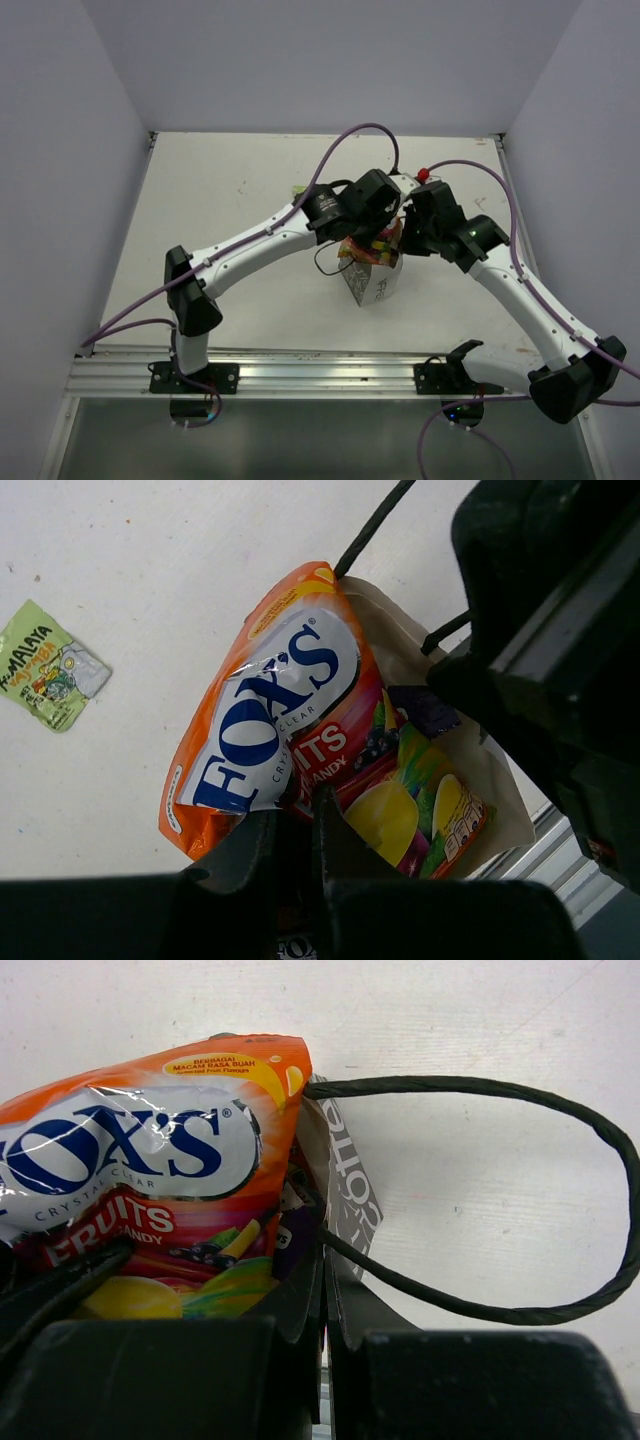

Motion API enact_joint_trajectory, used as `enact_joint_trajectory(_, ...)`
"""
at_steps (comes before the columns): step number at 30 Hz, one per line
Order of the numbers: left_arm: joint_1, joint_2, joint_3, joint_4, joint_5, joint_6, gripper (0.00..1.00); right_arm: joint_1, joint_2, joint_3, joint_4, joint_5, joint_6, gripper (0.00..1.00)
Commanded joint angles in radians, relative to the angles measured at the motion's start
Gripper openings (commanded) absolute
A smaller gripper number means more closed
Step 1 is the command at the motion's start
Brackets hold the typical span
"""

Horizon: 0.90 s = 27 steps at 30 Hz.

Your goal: Place the snacks into the paper bag

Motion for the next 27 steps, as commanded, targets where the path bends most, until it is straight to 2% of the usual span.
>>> enact_joint_trajectory(1,-0.035,0.055,0.026,-0.073,0.057,0.025,0.0,-0.001,-0.018,-0.014,0.002,0.0,-0.006,0.0)
enact_joint_trajectory(9,-0.037,0.121,0.03,-0.081,0.078,0.045,0.0,-0.003,-0.029,-0.014,0.002,0.0,-0.01,0.0)
enact_joint_trajectory(14,-0.035,0.127,-0.019,-0.098,0.112,0.044,0.0,-0.004,-0.034,-0.014,0.001,0.001,-0.012,0.0)
enact_joint_trajectory(21,-0.035,0.071,-0.121,-0.128,0.121,0.044,0.0,-0.003,-0.034,-0.017,0.004,-0.003,-0.012,0.0)
enact_joint_trajectory(27,-0.037,-0.031,-0.143,-0.142,0.051,0.041,0.0,-0.003,-0.034,-0.017,0.005,-0.007,-0.01,0.0)
